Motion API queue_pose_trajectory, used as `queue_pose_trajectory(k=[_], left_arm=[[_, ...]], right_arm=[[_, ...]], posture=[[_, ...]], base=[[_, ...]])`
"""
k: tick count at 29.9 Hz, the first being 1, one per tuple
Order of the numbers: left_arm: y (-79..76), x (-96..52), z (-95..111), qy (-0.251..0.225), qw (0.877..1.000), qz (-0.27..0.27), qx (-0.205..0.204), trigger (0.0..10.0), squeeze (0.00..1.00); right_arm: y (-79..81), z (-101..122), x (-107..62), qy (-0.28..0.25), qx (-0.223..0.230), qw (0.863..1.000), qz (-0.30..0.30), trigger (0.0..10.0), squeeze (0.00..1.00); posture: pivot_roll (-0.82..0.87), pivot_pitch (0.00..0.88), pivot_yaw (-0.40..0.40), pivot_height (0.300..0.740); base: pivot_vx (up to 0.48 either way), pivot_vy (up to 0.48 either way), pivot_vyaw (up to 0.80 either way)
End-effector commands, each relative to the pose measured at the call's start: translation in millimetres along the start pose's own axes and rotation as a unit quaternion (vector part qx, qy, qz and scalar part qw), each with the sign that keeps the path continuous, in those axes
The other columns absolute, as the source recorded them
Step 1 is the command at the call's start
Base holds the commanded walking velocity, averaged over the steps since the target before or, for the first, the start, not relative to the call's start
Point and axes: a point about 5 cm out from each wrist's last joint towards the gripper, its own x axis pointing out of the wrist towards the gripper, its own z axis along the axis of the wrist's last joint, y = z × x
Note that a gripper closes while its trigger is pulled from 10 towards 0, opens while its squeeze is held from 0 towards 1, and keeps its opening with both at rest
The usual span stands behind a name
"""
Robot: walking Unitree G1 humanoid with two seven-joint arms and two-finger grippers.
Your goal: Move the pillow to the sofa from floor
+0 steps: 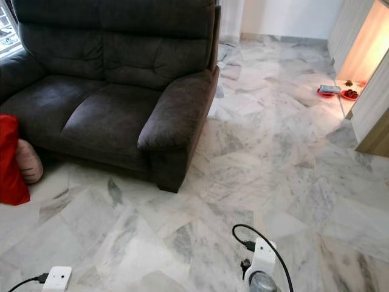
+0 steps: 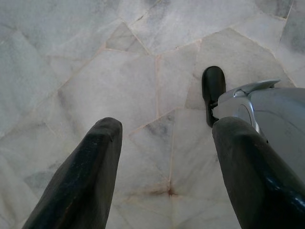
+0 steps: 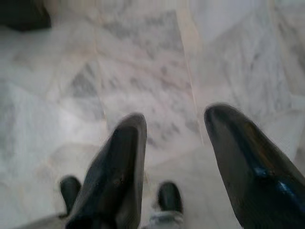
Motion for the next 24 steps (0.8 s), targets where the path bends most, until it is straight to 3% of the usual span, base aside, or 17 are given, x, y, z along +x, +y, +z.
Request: queue_pose_trajectory(k=[1, 9, 10, 12, 14, 20, 21, 24], left_arm=[[1.9, -0.5, -2.0, 0.004, 1.0, 0.004, 0.001, 10.0, 0.0], [2.6, -0.5, -1.1, 0.002, 1.0, 0.006, 0.001, 10.0, 0.0], [2.6, -0.5, -1.1, 0.002, 1.0, 0.006, 0.001, 10.0, 0.0], [2.6, -0.5, -1.1, 0.002, 1.0, 0.006, 0.001, 10.0, 0.0], [2.7, -0.5, -0.9, 0.001, 1.0, 0.006, 0.001, 10.0, 0.0], [2.8, -0.5, -0.5, -0.001, 1.0, 0.007, 0.0, 10.0, 0.0], [2.8, -0.5, -0.4, -0.001, 1.0, 0.007, 0.001, 10.0, 0.0], [2.8, -0.4, -0.2, -0.002, 1.0, 0.008, 0.0, 10.0, 0.0]], right_arm=[[0.3, 5.8, -1.0, -0.042, 0.024, 0.999, 0.005, 10.0, 0.0], [1.5, 23.0, -6.2, -0.153, 0.06, 0.986, 0.017, 10.0, 0.0], [-7.0, 36.2, -6.3, -0.185, 0.063, 0.981, 0.012, 10.0, 0.0], [-39.3, 94.6, -9.0, -0.278, 0.067, 0.958, 0.003, 10.0, 0.0], [-52.1, 147.0, -20.2, -0.367, 0.065, 0.928, 0.008, 10.0, 0.0], [-38.8, 189.7, -35.9, -0.455, 0.058, 0.888, 0.039, 10.0, 0.0], [-34.1, 201.8, -41.3, -0.478, 0.054, 0.875, 0.051, 10.0, 0.0], [-27.2, 216.1, -48.7, -0.506, 0.05, 0.859, 0.064, 10.0, 0.0]], posture=[[-0.01, 0.015, 0.021, 0.74], [-0.01, 0.016, 0.026, 0.74], [-0.01, 0.016, 0.026, 0.74], [-0.01, 0.015, 0.028, 0.74], [-0.01, 0.017, 0.028, 0.74], [-0.02, 0.017, 0.029, 0.74], [-0.02, 0.016, 0.028, 0.74], [-0.01, 0.017, 0.027, 0.74]], base=[[0.0, 0.0, 0.0], [0.0, 0.0, 0.0], [0.0, 0.0, 0.0], [0.0, 0.0, 0.0], [0.0, 0.0, 0.0], [0.0, 0.0, 0.0], [0.0, 0.0, 0.0], [0.0, 0.0, 0.0]])
